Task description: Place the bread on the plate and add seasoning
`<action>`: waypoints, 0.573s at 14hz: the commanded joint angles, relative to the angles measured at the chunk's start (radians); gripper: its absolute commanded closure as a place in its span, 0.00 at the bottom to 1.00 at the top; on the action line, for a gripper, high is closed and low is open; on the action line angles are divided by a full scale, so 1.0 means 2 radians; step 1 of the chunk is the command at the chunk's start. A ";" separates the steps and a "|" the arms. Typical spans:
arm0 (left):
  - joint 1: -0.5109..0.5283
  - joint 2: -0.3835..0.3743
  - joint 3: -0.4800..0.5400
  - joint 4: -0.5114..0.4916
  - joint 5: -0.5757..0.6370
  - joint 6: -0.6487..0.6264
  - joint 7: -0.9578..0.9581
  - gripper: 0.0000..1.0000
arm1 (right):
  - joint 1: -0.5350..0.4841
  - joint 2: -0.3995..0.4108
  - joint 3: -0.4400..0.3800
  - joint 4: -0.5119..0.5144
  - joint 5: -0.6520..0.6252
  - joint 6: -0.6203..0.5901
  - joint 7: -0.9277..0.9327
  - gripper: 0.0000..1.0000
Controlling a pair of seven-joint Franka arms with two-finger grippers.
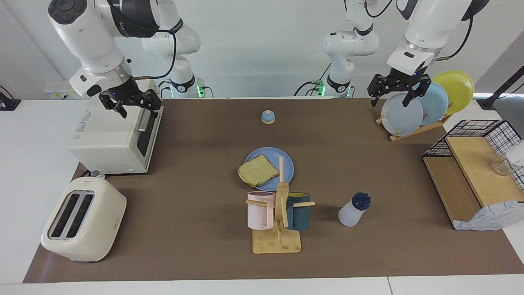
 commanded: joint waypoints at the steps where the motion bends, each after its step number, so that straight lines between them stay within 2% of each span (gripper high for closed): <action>1: -0.019 -0.001 0.022 -0.006 0.001 0.001 -0.018 0.00 | -0.008 -0.011 0.005 -0.014 -0.003 0.007 -0.008 0.00; 3: -0.022 0.010 0.025 -0.006 0.000 0.004 -0.018 0.00 | -0.008 -0.011 0.005 -0.014 -0.003 0.007 -0.008 0.00; 7: -0.035 0.017 0.094 0.011 -0.030 0.008 -0.012 0.00 | -0.007 -0.011 0.005 -0.014 -0.003 0.007 -0.008 0.00; 8: -0.033 0.016 0.095 0.010 -0.031 0.010 -0.011 0.00 | -0.007 -0.011 0.005 -0.014 -0.003 0.007 -0.008 0.00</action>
